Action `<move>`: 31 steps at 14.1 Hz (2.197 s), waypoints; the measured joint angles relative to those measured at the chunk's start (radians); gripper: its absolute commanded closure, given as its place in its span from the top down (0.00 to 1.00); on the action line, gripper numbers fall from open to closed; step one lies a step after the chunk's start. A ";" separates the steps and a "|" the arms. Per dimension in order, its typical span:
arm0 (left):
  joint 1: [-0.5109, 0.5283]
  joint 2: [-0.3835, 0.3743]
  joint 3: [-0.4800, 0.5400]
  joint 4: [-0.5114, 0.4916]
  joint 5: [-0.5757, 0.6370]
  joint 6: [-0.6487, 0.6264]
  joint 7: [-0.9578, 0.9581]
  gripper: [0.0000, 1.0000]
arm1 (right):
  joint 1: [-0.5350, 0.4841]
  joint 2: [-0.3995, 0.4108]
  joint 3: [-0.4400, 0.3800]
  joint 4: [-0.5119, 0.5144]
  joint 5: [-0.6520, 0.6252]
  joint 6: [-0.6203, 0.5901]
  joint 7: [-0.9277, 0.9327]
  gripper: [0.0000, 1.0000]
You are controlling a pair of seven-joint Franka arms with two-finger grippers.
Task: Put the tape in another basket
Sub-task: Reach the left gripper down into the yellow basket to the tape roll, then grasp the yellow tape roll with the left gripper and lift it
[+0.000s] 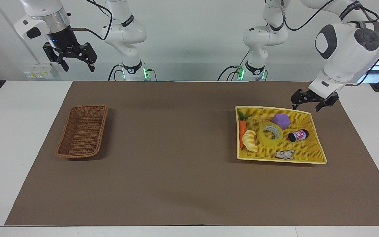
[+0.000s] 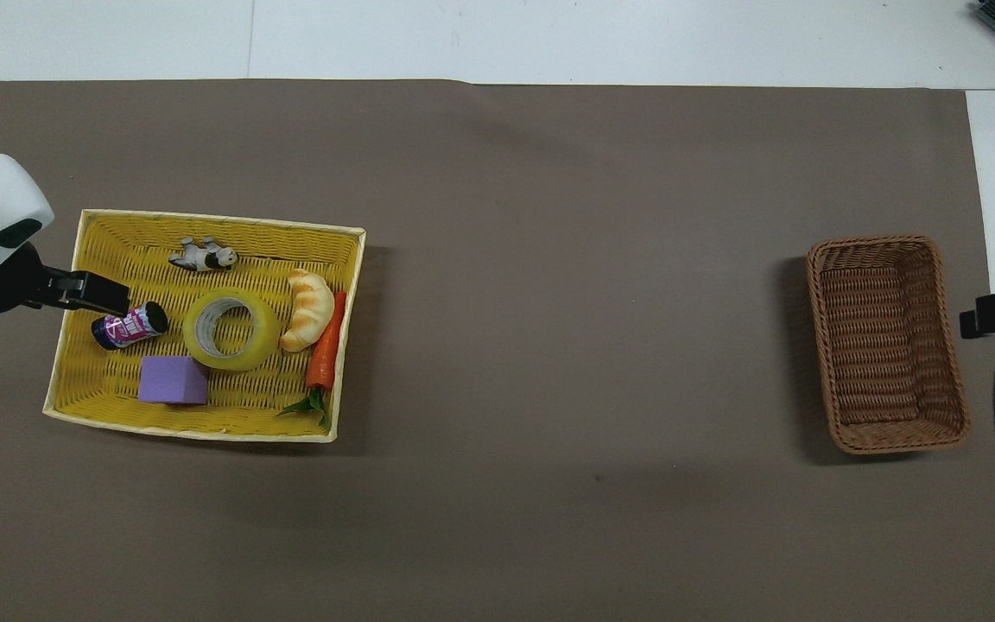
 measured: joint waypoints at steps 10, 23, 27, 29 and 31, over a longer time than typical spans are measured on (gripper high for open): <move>-0.031 0.122 -0.017 -0.205 0.000 0.351 0.086 1.00 | 0.000 0.000 0.000 0.000 0.000 0.000 0.000 1.00; -0.030 0.162 -0.016 -0.298 0.000 0.479 0.126 0.00 | 0.000 0.000 0.000 0.000 0.000 0.000 0.000 1.00; -0.030 0.162 -0.015 -0.293 0.000 0.477 0.125 0.00 | 0.000 0.000 0.000 0.000 0.000 0.000 0.000 1.00; -0.026 0.160 -0.012 -0.258 0.000 0.440 0.123 0.00 | 0.000 0.000 0.000 0.000 0.000 0.000 0.000 1.00; -0.026 0.157 -0.010 -0.191 0.000 0.369 0.090 0.00 | 0.000 0.000 0.000 0.000 0.000 0.000 0.000 1.00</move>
